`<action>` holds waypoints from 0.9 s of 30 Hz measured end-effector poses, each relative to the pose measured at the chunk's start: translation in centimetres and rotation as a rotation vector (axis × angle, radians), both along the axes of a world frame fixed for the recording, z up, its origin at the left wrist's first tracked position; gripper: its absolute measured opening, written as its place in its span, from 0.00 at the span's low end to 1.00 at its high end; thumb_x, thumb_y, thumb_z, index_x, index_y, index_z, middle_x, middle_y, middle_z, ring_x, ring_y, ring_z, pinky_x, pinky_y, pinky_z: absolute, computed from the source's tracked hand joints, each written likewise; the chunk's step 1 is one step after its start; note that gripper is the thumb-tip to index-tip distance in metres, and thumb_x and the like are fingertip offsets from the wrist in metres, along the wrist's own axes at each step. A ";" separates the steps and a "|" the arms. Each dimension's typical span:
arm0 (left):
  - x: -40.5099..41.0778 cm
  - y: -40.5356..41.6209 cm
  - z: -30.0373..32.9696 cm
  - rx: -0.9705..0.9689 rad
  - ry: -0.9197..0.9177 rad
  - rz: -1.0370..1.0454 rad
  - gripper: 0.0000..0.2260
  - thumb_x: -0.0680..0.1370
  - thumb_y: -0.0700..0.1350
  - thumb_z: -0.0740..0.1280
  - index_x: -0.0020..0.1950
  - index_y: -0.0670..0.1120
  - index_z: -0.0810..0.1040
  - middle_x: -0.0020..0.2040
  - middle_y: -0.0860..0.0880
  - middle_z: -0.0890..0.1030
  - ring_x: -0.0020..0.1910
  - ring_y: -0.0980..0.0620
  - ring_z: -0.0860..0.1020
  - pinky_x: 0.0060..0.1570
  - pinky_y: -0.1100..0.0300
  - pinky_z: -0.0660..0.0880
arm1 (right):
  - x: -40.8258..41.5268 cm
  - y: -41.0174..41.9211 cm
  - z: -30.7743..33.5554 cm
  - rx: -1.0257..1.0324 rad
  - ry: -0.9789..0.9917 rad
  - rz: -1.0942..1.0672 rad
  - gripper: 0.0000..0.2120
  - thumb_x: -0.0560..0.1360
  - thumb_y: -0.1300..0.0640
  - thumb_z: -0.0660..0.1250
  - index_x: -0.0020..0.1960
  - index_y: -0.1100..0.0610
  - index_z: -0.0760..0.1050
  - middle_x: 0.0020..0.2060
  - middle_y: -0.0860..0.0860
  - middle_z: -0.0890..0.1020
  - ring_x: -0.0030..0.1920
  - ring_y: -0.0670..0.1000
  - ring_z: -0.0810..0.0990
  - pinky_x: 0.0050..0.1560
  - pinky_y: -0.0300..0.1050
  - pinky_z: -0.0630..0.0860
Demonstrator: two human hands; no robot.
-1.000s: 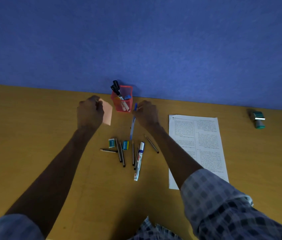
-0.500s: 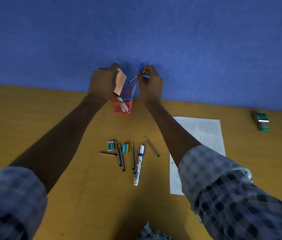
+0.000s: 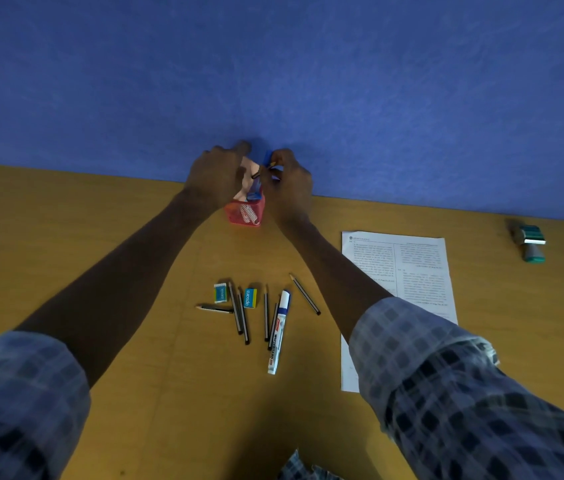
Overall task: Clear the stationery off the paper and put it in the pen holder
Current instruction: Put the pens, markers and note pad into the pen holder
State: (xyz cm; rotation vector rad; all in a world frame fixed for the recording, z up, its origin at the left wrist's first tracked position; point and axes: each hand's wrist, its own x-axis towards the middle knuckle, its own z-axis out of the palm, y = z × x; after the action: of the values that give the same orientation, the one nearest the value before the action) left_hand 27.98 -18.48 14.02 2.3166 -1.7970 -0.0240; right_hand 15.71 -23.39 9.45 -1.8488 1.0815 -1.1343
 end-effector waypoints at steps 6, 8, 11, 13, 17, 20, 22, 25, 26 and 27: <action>0.1 0.1 0.9 0.181 0.104 0.067 0.28 0.73 0.40 0.71 0.71 0.42 0.66 0.60 0.32 0.75 0.58 0.31 0.75 0.54 0.43 0.74 | -0.2 -0.2 -0.6 0.026 0.019 0.007 0.06 0.77 0.60 0.67 0.52 0.62 0.75 0.47 0.55 0.83 0.48 0.54 0.84 0.46 0.43 0.80; 0.0 0.3 0.9 0.184 0.127 0.103 0.27 0.73 0.39 0.72 0.69 0.39 0.67 0.60 0.32 0.75 0.58 0.32 0.75 0.53 0.44 0.73 | -0.2 -0.2 -0.8 0.033 0.024 0.011 0.07 0.78 0.59 0.67 0.53 0.61 0.75 0.47 0.55 0.83 0.48 0.54 0.84 0.46 0.41 0.78; 0.1 0.5 0.8 0.204 0.120 0.118 0.22 0.74 0.38 0.70 0.67 0.37 0.69 0.60 0.33 0.76 0.58 0.33 0.75 0.52 0.45 0.74 | -0.2 -0.3 -0.9 0.041 0.053 0.016 0.08 0.78 0.57 0.67 0.54 0.61 0.76 0.48 0.54 0.84 0.48 0.53 0.84 0.47 0.41 0.78; 0.2 0.4 1.0 0.229 0.071 0.074 0.20 0.75 0.37 0.68 0.65 0.38 0.71 0.60 0.33 0.76 0.57 0.33 0.76 0.51 0.45 0.74 | -0.2 -0.4 -0.9 0.039 0.065 0.017 0.07 0.78 0.57 0.67 0.52 0.61 0.76 0.47 0.54 0.84 0.47 0.52 0.83 0.47 0.42 0.80; -0.1 -0.1 1.5 0.213 -0.001 -0.045 0.17 0.73 0.34 0.66 0.62 0.41 0.76 0.56 0.34 0.78 0.55 0.34 0.76 0.48 0.47 0.74 | -0.3 -0.7 -0.9 0.026 0.069 0.027 0.04 0.77 0.59 0.67 0.49 0.60 0.77 0.43 0.53 0.84 0.45 0.51 0.83 0.43 0.44 0.81; -0.2 -0.5 1.6 0.192 0.000 -0.068 0.15 0.73 0.33 0.67 0.59 0.40 0.79 0.54 0.35 0.80 0.54 0.35 0.77 0.47 0.48 0.75 | -0.5 -0.8 -1.2 0.054 0.080 0.045 0.04 0.77 0.58 0.67 0.49 0.58 0.77 0.44 0.52 0.84 0.45 0.51 0.83 0.42 0.42 0.82; 0.0 -0.6 1.6 0.193 0.020 -0.049 0.15 0.73 0.33 0.66 0.58 0.40 0.80 0.54 0.35 0.81 0.54 0.36 0.76 0.48 0.49 0.75 | -0.5 -0.8 -1.3 0.051 0.098 0.057 0.05 0.78 0.57 0.67 0.50 0.58 0.77 0.44 0.52 0.84 0.45 0.51 0.83 0.39 0.38 0.79; 0.2 -0.8 1.6 0.171 0.072 -0.022 0.14 0.73 0.33 0.66 0.57 0.37 0.81 0.54 0.35 0.81 0.54 0.35 0.76 0.47 0.50 0.73 | -0.5 -0.9 -1.2 0.043 0.115 0.070 0.05 0.78 0.56 0.66 0.50 0.58 0.77 0.44 0.52 0.84 0.45 0.52 0.84 0.38 0.36 0.76; 0.2 -0.8 1.6 0.165 0.091 -0.007 0.12 0.73 0.33 0.66 0.55 0.35 0.81 0.53 0.34 0.81 0.53 0.35 0.77 0.44 0.51 0.72 | -0.4 -0.9 -1.1 0.043 0.127 0.074 0.05 0.78 0.57 0.66 0.50 0.58 0.76 0.43 0.52 0.84 0.45 0.52 0.83 0.39 0.39 0.78; 0.2 -0.8 1.6 0.159 0.113 0.014 0.11 0.73 0.33 0.66 0.54 0.34 0.80 0.52 0.34 0.81 0.52 0.35 0.77 0.42 0.52 0.71 | -0.4 -0.9 -1.1 0.041 0.141 0.080 0.05 0.78 0.57 0.66 0.50 0.59 0.76 0.44 0.53 0.83 0.45 0.52 0.83 0.40 0.41 0.79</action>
State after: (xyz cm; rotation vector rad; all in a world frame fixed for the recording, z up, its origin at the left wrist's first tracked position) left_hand 28.16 -19.32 15.59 2.3808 -1.7830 -0.2998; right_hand 15.27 -24.28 8.34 -1.9450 1.0902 -0.9412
